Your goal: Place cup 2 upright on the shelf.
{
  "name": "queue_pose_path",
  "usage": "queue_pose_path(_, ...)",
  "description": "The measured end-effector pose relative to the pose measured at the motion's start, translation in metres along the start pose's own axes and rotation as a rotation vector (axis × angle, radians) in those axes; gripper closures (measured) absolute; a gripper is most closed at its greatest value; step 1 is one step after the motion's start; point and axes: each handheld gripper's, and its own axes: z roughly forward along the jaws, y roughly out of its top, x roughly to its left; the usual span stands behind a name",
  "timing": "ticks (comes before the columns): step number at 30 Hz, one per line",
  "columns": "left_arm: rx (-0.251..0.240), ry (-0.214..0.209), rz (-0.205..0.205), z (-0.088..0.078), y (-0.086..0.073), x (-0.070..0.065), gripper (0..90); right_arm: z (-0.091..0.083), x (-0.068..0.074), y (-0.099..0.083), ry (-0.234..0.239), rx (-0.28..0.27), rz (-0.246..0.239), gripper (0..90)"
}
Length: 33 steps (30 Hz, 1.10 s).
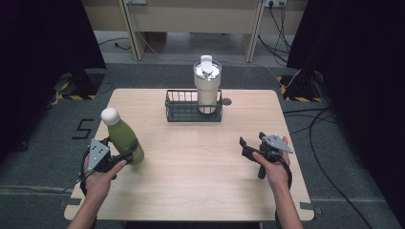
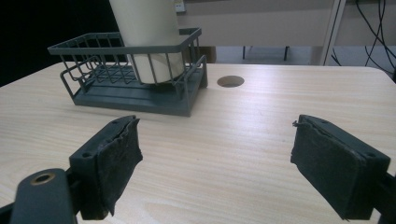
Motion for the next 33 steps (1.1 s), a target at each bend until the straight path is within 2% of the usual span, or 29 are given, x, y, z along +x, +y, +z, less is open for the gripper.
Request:
queue_pose_path(14,-0.019,-0.020,0.021,0.018,0.015,-0.006,20.1,0.000,0.000,0.000,-0.003,-0.001,0.000,15.2)
queue_pose_path(33,-0.028,-0.028,0.012,0.035,0.023,-0.008,20.1,0.000,-0.001,-0.001,-0.003,0.001,-0.001,15.2)
